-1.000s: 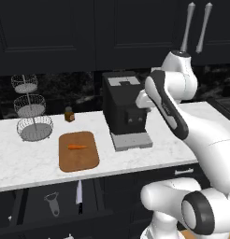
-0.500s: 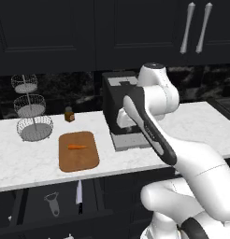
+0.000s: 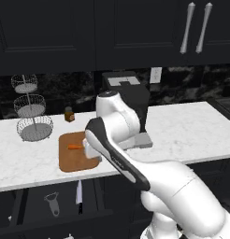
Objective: Place the appropriate cutting tool for cutting the carrot skin on the cutting board.
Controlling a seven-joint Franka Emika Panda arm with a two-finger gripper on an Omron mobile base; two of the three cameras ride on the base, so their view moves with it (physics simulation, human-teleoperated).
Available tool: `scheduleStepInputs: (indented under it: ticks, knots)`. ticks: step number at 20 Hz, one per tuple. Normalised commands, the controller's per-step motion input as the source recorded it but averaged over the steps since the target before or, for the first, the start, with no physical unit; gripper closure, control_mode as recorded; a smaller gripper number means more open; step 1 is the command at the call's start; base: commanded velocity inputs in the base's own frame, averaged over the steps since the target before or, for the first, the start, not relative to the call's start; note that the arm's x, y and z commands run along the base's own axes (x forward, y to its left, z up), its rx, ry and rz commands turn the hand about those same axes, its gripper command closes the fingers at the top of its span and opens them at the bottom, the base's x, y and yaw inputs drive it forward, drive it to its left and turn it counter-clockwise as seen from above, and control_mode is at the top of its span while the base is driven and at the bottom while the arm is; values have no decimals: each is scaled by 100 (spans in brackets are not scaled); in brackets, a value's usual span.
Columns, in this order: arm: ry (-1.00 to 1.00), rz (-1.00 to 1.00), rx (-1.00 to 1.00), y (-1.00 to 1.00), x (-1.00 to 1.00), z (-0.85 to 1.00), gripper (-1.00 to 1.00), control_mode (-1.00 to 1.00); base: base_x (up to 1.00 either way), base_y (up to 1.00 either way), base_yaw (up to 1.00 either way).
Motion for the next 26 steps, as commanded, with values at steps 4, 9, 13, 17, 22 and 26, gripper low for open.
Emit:
scheduleStepInputs:
  ticks: [4,9,13,17,22,26]
  knots:
    - [-4,-25,-2,100,-52,-65,-100,-100,0,0,0]
    - [-1,-24,0,100,-39,-55,-100,-100,0,0,0]
    - [7,-15,0,100,-1,-35,-100,-100,0,0,0]
    - [17,-3,0,74,25,-27,-100,-100,0,0,0]
    - [18,3,0,37,39,-35,-100,-100,0,0,0]
    - [7,4,0,22,19,-48,-100,-100,0,0,0]
